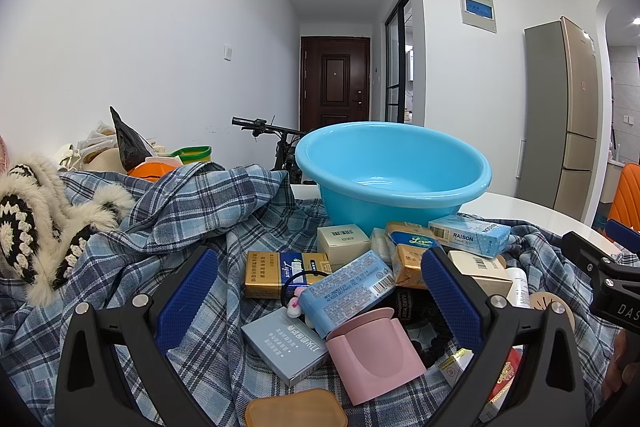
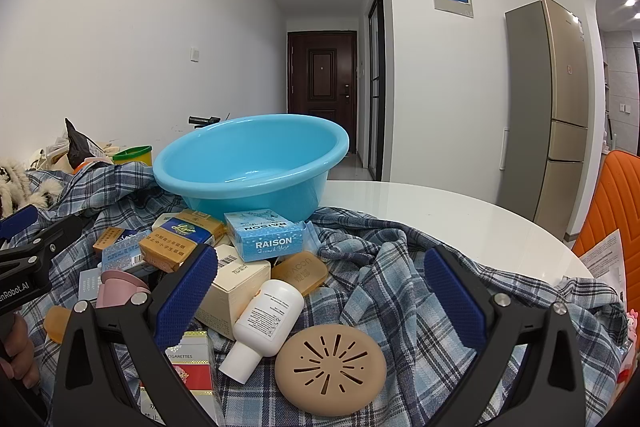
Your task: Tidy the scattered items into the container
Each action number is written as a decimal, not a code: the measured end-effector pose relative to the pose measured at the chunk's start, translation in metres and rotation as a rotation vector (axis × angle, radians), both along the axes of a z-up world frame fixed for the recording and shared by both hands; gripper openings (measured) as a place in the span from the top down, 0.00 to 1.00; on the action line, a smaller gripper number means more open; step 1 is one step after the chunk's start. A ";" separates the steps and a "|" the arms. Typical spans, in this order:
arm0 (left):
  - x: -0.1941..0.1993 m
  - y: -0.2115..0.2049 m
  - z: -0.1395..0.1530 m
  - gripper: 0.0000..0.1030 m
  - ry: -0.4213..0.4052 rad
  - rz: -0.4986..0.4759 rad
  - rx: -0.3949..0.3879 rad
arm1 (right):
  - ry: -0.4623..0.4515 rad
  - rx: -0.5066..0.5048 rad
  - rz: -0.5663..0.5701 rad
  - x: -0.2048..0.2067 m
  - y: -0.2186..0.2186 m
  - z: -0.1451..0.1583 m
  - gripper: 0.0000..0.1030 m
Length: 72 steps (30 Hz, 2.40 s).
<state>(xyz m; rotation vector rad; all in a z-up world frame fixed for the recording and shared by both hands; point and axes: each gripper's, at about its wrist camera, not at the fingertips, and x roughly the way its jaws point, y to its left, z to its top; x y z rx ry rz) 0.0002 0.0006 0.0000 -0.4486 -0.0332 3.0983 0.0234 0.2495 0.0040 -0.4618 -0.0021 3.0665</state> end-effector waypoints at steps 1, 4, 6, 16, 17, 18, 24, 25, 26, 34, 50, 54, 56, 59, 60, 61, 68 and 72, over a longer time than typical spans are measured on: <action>0.000 0.000 0.000 0.00 0.000 0.000 0.000 | 0.000 0.000 0.000 0.000 0.000 0.000 0.00; 0.000 0.000 0.000 0.00 0.000 0.000 0.000 | 0.000 0.000 0.000 0.000 0.000 -0.001 0.00; 0.000 0.000 0.000 0.00 0.000 0.000 0.000 | 0.000 0.000 0.000 0.000 0.000 -0.001 0.00; 0.002 0.001 0.001 0.00 0.000 0.002 -0.001 | 0.001 0.000 -0.001 0.000 0.000 -0.001 0.00; 0.001 0.001 0.001 0.00 0.000 -0.006 -0.002 | 0.000 0.000 0.000 0.000 0.000 -0.001 0.00; 0.001 0.002 0.000 0.00 0.000 -0.010 -0.003 | 0.000 0.000 -0.001 0.001 0.000 -0.001 0.00; 0.000 0.004 -0.001 0.00 -0.004 0.001 -0.003 | -0.011 0.011 -0.003 0.000 -0.001 -0.001 0.00; 0.000 0.004 -0.001 0.00 -0.006 0.000 -0.002 | -0.012 0.009 0.000 0.001 -0.001 -0.001 0.00; 0.000 0.004 -0.001 0.00 -0.002 -0.006 -0.003 | -0.022 0.006 0.009 0.001 0.000 -0.001 0.00; -0.012 0.020 0.011 0.00 -0.116 -0.037 -0.105 | -0.157 -0.054 0.028 -0.014 0.011 0.010 0.00; -0.071 0.001 0.102 0.00 -0.362 -0.110 -0.044 | -0.413 -0.012 0.242 -0.072 0.009 0.102 0.00; -0.075 0.006 0.137 0.00 -0.361 -0.199 -0.027 | -0.491 -0.071 0.277 -0.091 0.016 0.125 0.00; -0.079 0.009 0.155 0.00 -0.365 -0.221 -0.044 | -0.550 -0.064 0.267 -0.100 0.017 0.132 0.00; -0.092 0.016 0.173 0.00 -0.423 -0.270 -0.068 | -0.595 -0.029 0.248 -0.108 0.018 0.143 0.00; -0.098 0.019 0.178 0.00 -0.459 -0.302 -0.060 | -0.608 -0.024 0.241 -0.113 0.018 0.148 0.00; -0.105 0.021 0.184 0.00 -0.487 -0.316 -0.056 | -0.620 -0.025 0.239 -0.116 0.018 0.153 0.00; -0.122 0.031 0.197 0.00 -0.566 -0.239 -0.131 | -0.665 0.004 0.223 -0.136 0.012 0.182 0.00; -0.126 0.031 0.183 0.00 -0.676 -0.266 -0.136 | -0.677 0.038 0.209 -0.140 0.006 0.188 0.00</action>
